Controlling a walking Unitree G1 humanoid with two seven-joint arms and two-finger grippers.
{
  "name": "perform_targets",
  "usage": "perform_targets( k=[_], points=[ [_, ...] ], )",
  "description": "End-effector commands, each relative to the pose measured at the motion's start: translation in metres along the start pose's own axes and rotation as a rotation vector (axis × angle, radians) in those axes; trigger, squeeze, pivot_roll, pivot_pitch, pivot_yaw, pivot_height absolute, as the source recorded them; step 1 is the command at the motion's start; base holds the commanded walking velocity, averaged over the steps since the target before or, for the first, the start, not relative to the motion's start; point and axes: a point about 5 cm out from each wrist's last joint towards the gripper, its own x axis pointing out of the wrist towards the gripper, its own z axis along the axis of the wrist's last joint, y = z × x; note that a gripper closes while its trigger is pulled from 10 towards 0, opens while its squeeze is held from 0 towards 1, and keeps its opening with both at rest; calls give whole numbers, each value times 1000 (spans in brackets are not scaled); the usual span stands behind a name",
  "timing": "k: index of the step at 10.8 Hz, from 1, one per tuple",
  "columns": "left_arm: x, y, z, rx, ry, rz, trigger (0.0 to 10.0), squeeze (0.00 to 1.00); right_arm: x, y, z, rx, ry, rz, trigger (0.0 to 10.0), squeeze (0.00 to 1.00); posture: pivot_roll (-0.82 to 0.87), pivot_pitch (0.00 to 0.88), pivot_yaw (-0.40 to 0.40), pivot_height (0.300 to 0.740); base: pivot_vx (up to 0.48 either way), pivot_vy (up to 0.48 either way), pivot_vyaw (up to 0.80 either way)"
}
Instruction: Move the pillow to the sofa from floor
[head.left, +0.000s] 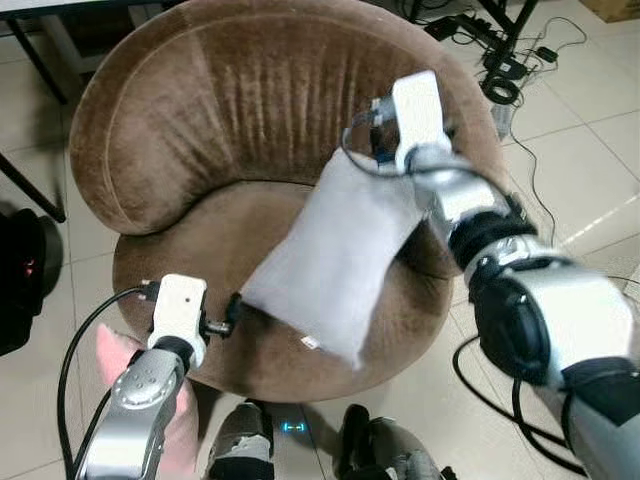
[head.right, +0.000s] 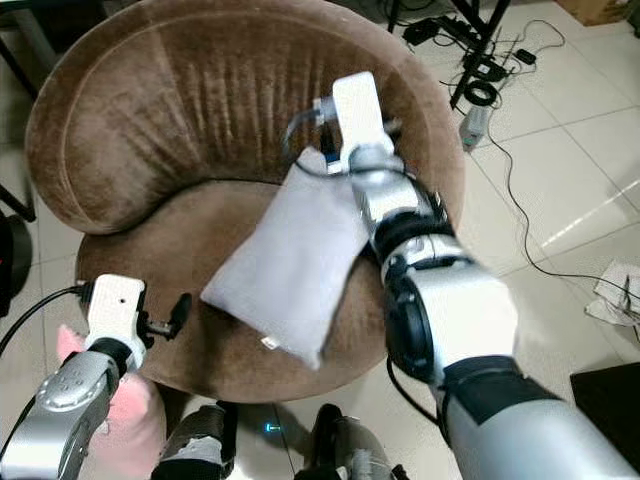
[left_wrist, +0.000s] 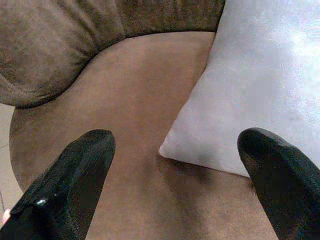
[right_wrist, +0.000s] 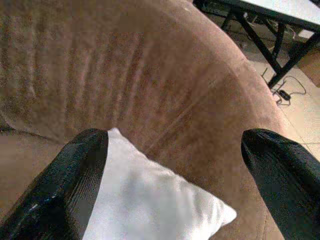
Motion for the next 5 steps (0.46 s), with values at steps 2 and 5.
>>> perform_targets(
  k=[2,5],
  points=[
    [3,-5,-7,1,30,-23,10000,0,0,0,-3,-5,-2,18,10000,1000,363,203,-57,740,0,0,0],
    [17,0,1,11,2,-19,10000,0,0,-51,19,144,-88,-98,10000,0,338,161,-72,740,0,0,0]
  ],
)
